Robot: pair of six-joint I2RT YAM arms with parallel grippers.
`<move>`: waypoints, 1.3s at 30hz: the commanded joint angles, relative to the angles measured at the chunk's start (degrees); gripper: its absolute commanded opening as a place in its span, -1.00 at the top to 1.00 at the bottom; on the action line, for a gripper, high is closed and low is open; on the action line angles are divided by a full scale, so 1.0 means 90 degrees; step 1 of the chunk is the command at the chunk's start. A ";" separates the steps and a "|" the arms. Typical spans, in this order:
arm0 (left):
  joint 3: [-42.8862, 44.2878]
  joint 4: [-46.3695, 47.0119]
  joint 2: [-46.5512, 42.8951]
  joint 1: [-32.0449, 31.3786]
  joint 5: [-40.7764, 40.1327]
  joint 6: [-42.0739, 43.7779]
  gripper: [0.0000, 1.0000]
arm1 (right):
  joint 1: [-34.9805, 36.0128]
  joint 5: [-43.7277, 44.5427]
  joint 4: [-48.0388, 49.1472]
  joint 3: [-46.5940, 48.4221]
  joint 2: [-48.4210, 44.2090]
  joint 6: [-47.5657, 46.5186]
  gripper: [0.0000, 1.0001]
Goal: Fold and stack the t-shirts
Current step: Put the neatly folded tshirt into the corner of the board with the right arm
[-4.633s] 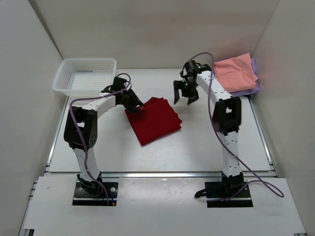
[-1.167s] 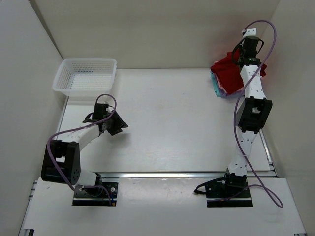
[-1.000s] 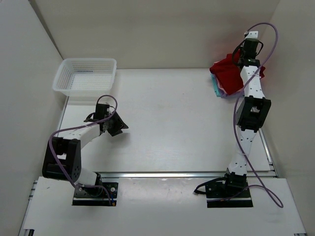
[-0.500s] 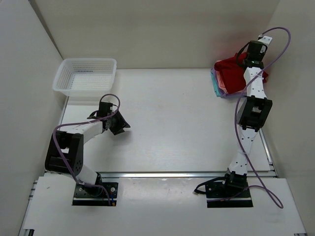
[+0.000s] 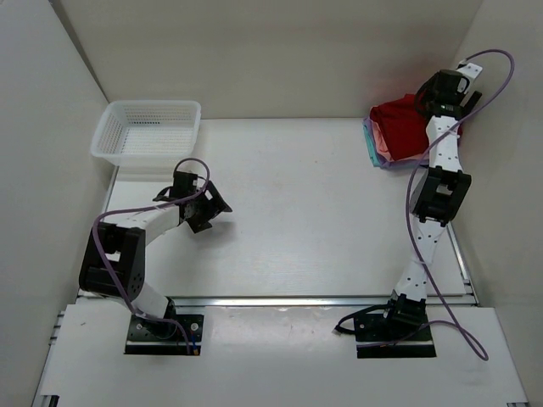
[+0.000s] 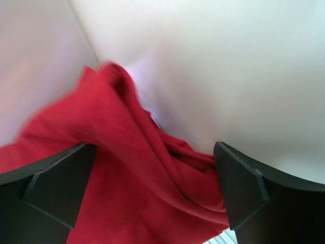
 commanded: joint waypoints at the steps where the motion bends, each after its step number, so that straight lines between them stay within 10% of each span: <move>1: 0.0388 -0.0131 -0.0351 -0.0001 -0.0069 -0.0013 -0.98 | 0.0177 0.0176 0.0192 0.0510 -0.0673 -0.0162 -0.98; 5: 0.0623 -0.0463 -0.0800 0.0018 -0.0138 0.0250 -0.98 | 0.0674 0.0106 -0.0169 -0.0094 -0.1599 -0.0475 -0.98; 17: 0.1511 -0.2972 -0.1690 0.0468 0.1063 0.1013 -0.97 | 0.3369 -0.0274 -0.0217 -0.6764 -0.6198 0.0148 -0.98; 39: 0.2313 -0.3588 -0.2100 0.0331 0.1601 0.1862 -0.97 | 0.3411 -0.1035 -0.2191 -0.8338 -0.9199 0.0539 -0.98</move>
